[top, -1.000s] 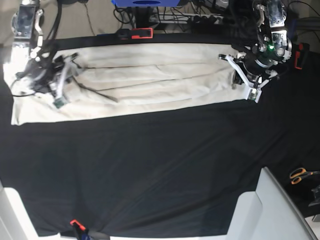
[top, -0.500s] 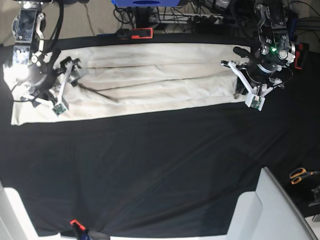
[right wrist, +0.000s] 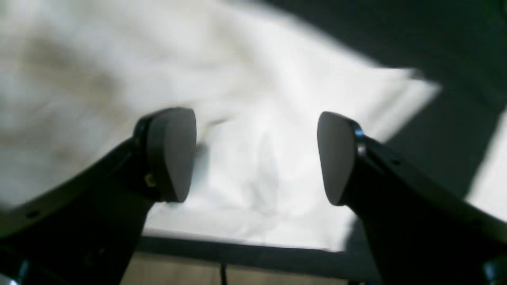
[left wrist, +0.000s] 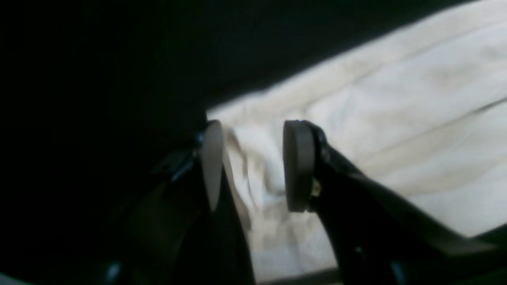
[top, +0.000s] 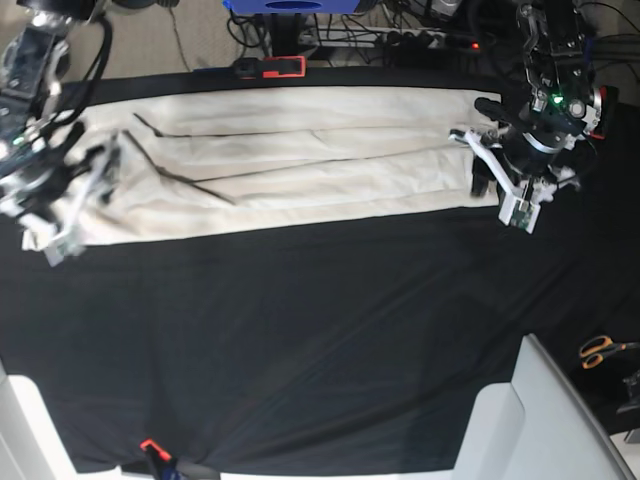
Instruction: Fold the T-shirt properly
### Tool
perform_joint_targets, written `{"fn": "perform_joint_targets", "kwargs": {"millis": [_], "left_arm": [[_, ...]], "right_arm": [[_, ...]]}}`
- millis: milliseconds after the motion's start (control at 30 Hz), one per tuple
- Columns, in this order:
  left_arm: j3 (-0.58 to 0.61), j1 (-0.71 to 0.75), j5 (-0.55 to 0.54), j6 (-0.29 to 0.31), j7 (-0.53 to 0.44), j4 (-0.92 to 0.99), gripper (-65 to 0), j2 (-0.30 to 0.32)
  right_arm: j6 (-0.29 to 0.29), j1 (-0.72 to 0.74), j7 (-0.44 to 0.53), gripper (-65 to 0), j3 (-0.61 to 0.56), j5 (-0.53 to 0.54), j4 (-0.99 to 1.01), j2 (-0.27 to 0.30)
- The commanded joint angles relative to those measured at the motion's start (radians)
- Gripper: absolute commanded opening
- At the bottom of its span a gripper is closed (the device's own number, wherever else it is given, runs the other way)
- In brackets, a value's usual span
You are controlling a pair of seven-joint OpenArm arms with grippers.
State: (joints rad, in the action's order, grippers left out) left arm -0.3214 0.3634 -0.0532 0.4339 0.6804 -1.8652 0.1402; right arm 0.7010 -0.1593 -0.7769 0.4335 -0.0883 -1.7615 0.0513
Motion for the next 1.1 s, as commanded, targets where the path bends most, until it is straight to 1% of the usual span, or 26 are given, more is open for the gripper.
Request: {"fn": "perform_joint_targets", "kwargs": {"millis": [0,67,133,167,200,233,267,300,333,400,433,467,500,533,600,733,867,933,1067], "left_arm": [[-0.005,0.018,-0.003,-0.004,-0.012,-0.035,-39.7,-0.011],[0.001,0.042,-0.003,-0.004,-0.012,-0.060,-40.0,-0.020],[0.005,0.069,-0.003,-0.004,-0.017,-0.057,-41.1,-0.034],[0.005,0.075,-0.003,-0.004,-0.017,-0.055,-44.9,-0.041],[0.005,0.076,-0.003,-0.004,-0.017,-0.055,-51.3,-0.047],[0.006,0.078,-0.003,-0.004,-0.018,-0.053,-61.7,-0.050],[0.006,0.075,-0.003,-0.004,-0.018,-0.052,-65.0,-0.057],[0.003,0.072,0.000,-0.004,-0.018,-0.041,-65.0,-0.066],[0.000,0.069,0.003,-0.004,-0.018,-0.032,-65.0,-0.072],[0.005,0.038,0.006,-0.004,-0.018,-0.014,-65.0,-0.075],[0.005,0.030,0.006,-0.004,-0.018,-0.004,-65.0,-0.075],[0.005,0.023,0.006,-0.004,-0.018,0.008,-65.0,-0.075],[0.005,0.012,0.005,-0.004,-0.018,0.019,-65.0,-0.077],[0.006,-0.002,0.003,-0.004,-0.018,0.029,-65.0,-0.077],[0.006,-0.020,0.006,-0.004,-0.018,0.057,-65.0,-0.077],[0.006,-0.047,0.006,-0.004,-0.018,0.111,-65.0,-0.077],[0.006,-0.071,0.008,-0.004,-0.020,0.207,-65.0,-0.077],[0.006,-0.085,0.008,-0.004,-0.021,0.246,-65.0,-0.077],[0.006,-0.100,0.008,-0.005,-0.032,0.293,-65.0,-0.077]], "right_arm": [[-0.003,0.036,0.014,-20.1,0.037,0.002,-0.005,0.022],[-0.003,0.099,0.014,-20.1,0.087,0.002,0.054,0.051],[-0.003,0.172,0.017,-20.3,0.118,0.002,0.177,0.100],[-0.003,0.211,0.023,-20.3,0.129,0.002,0.245,0.126],[-0.003,0.244,0.040,-20.6,0.133,0.002,0.314,0.152],[-0.003,0.277,0.067,-22.4,0.138,0.002,0.392,0.178],[-0.003,0.300,0.096,-26.4,0.140,0.002,0.453,0.200],[-0.003,0.320,0.129,-32.9,0.141,0.002,0.513,0.220],[-0.003,0.338,0.147,-40.1,0.138,0.002,0.556,0.235],[-0.003,0.381,0.158,-56.6,0.141,0.002,0.625,0.256],[-0.003,0.395,0.158,-62.4,0.141,0.002,0.644,0.264],[-0.003,0.407,0.158,-65.0,0.141,0.002,0.659,0.273],[-0.003,0.413,0.158,-64.7,0.141,0.002,0.668,0.278],[-0.003,0.413,0.158,-62.7,0.141,0.002,0.671,0.282],[-0.003,0.413,0.156,-61.4,0.138,0.002,0.668,0.279],[-0.003,0.406,0.155,-61.7,0.138,0.000,0.668,0.276],[-0.003,0.392,0.107,-61.7,0.138,0.002,0.671,0.266],[-0.003,0.390,0.107,-61.7,0.138,0.002,0.671,0.250],[-0.003,0.392,0.107,-61.7,0.138,0.002,0.691,0.243]]}}
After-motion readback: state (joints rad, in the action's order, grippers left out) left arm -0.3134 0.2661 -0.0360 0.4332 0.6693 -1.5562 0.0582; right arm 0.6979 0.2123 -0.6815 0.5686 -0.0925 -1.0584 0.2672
